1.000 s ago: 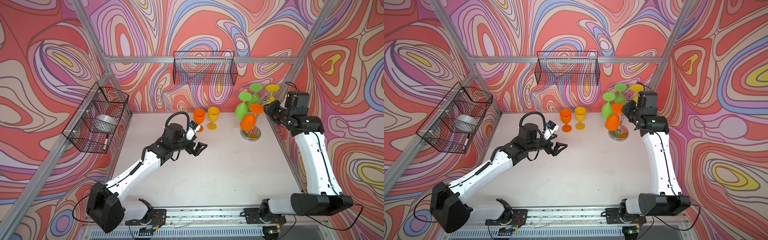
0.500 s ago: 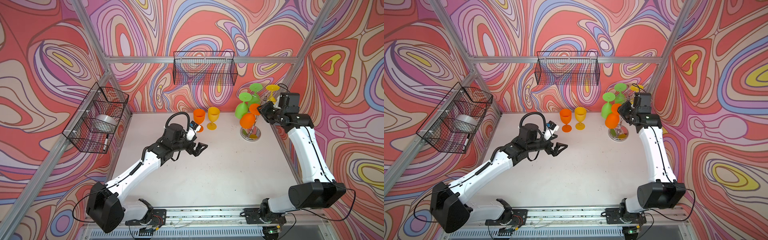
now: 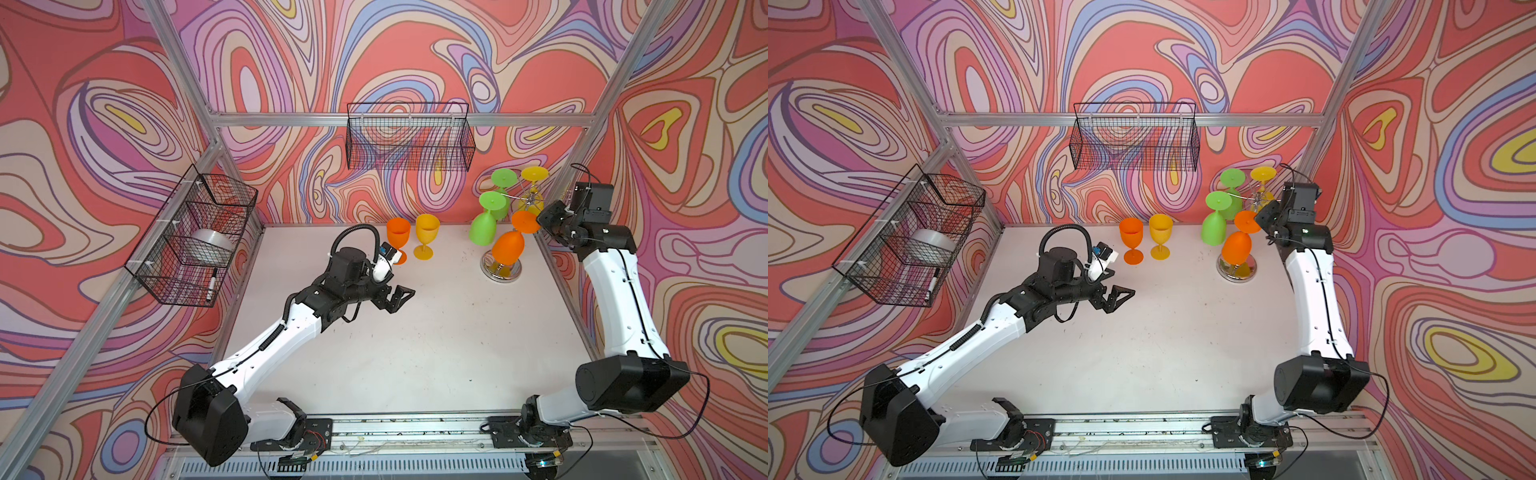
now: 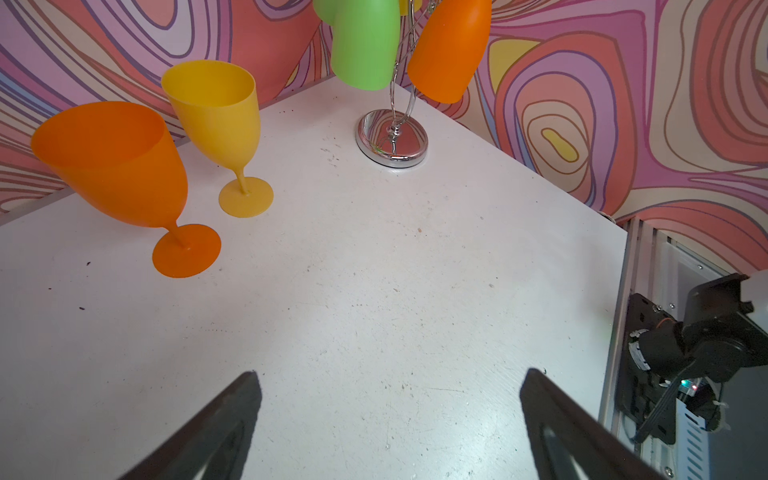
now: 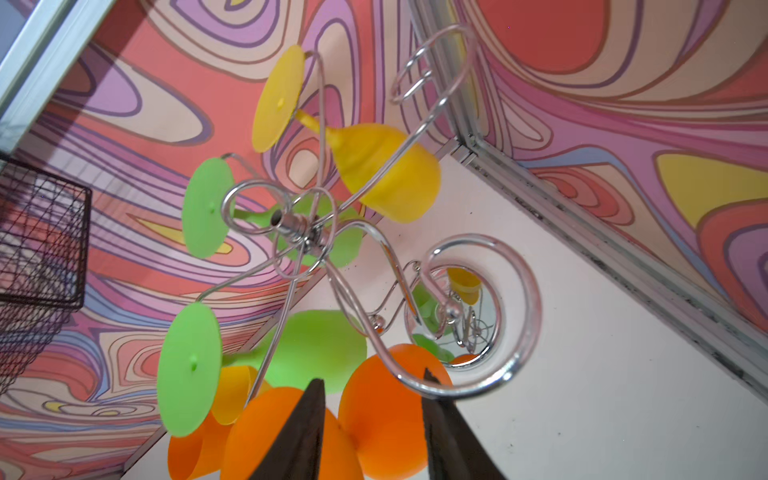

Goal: Take the wine glass off the wine glass rack
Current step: 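Close the right gripper on the orange glass foot and pull it from the hook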

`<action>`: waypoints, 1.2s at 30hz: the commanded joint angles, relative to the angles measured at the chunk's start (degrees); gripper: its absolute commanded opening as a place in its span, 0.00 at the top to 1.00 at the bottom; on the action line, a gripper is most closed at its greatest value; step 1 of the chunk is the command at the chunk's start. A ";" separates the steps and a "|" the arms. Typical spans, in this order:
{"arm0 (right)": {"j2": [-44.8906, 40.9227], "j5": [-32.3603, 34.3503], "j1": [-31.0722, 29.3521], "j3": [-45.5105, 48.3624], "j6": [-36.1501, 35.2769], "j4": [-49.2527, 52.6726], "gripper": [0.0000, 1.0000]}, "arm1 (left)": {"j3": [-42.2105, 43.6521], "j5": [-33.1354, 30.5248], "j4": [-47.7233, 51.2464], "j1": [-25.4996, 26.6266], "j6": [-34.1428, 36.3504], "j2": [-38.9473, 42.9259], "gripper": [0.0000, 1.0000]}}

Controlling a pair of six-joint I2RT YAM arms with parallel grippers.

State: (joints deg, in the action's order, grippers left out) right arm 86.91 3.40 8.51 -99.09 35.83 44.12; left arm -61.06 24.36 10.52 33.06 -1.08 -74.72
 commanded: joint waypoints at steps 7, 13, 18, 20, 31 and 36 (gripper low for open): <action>-2.71 4.18 0.86 0.22 -3.77 -3.51 0.60 | -1.26 -0.02 0.64 0.34 0.99 0.36 0.03; -10.41 0.26 0.85 7.48 0.92 -6.42 0.60 | -1.27 0.16 0.47 0.34 0.97 -0.24 0.02; -12.98 -6.84 0.87 10.95 6.27 -5.78 0.60 | -1.37 0.80 0.32 0.41 0.72 -0.60 0.03; -13.15 -11.11 0.81 12.60 8.65 -6.75 0.60 | -1.34 0.81 0.29 0.35 0.56 -0.69 0.02; -12.81 -23.26 3.83 16.58 15.56 -10.35 0.60 | -1.28 0.94 0.46 0.52 0.79 0.45 0.03; -13.93 -27.70 7.31 19.31 17.78 -12.06 0.61 | -1.29 0.82 0.62 0.69 0.97 0.66 0.03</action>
State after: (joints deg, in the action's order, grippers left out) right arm 74.26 -20.40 14.57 -80.88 51.66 33.74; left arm -61.06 24.40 10.52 33.19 -1.08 -74.81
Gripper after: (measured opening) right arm 0.390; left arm 0.975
